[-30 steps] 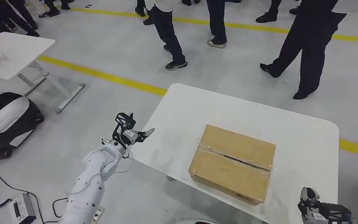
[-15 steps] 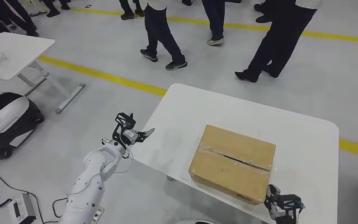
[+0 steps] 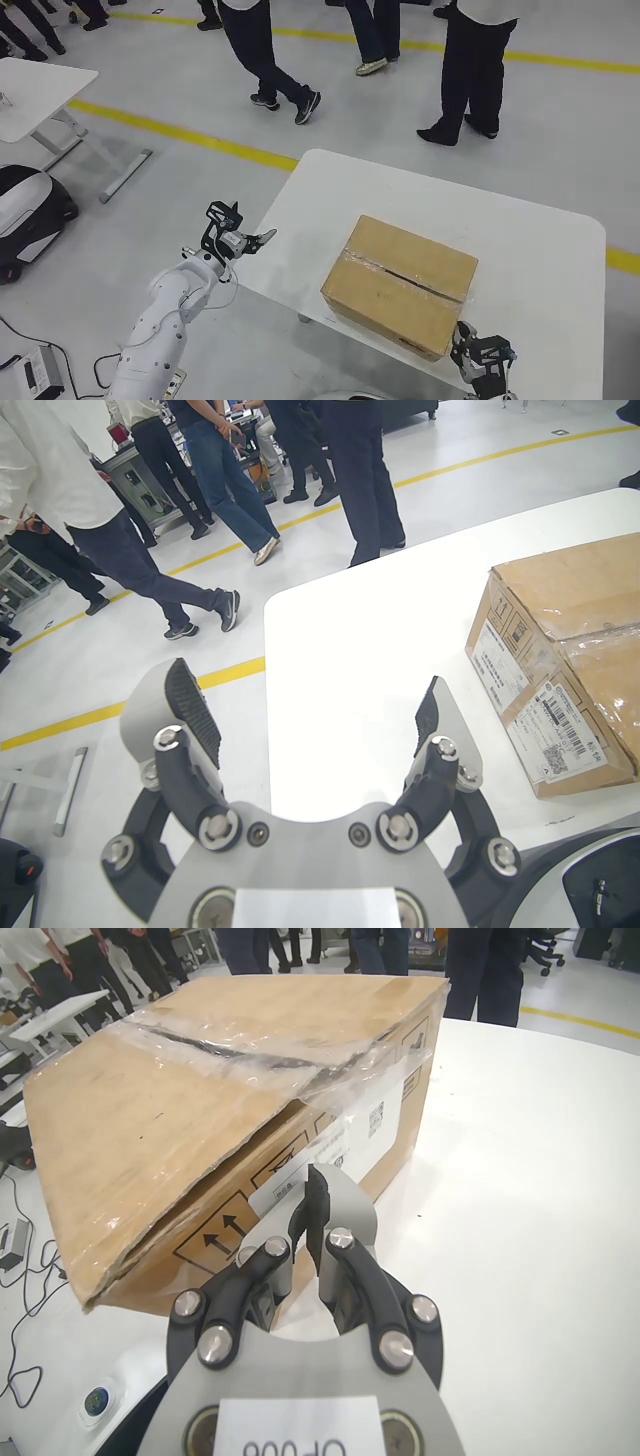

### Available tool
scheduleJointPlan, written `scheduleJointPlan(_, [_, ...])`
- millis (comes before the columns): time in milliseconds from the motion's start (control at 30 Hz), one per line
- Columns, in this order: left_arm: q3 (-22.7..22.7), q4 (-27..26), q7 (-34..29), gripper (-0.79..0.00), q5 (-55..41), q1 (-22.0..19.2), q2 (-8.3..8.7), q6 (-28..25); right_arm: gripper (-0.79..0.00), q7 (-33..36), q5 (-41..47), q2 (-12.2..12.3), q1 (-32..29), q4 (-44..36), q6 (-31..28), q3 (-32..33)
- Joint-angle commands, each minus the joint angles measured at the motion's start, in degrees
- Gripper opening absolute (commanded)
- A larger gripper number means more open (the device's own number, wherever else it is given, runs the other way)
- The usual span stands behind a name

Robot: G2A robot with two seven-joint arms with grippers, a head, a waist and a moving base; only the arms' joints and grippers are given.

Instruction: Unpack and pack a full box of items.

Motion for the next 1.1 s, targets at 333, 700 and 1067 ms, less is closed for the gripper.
scheduleJointPlan(333, [0.5,-0.9,0.0,0.000,0.1,-0.2,-0.02,0.0,-0.785,-5.5,7.5,1.2,-7.6,-6.0,1.4,12.2])
scheduleJointPlan(700, [7.5,-12.9,-1.5,0.000,1.4,-1.2,0.22,-8.9,-0.785,-7.9,11.3,2.1,-14.1,-10.3,-0.1,22.8])
scheduleJointPlan(1067, [11.1,-17.4,-2.7,0.000,2.8,-0.4,0.25,-11.1,-0.785,-11.3,9.7,1.9,-15.6,-11.6,1.2,24.9])
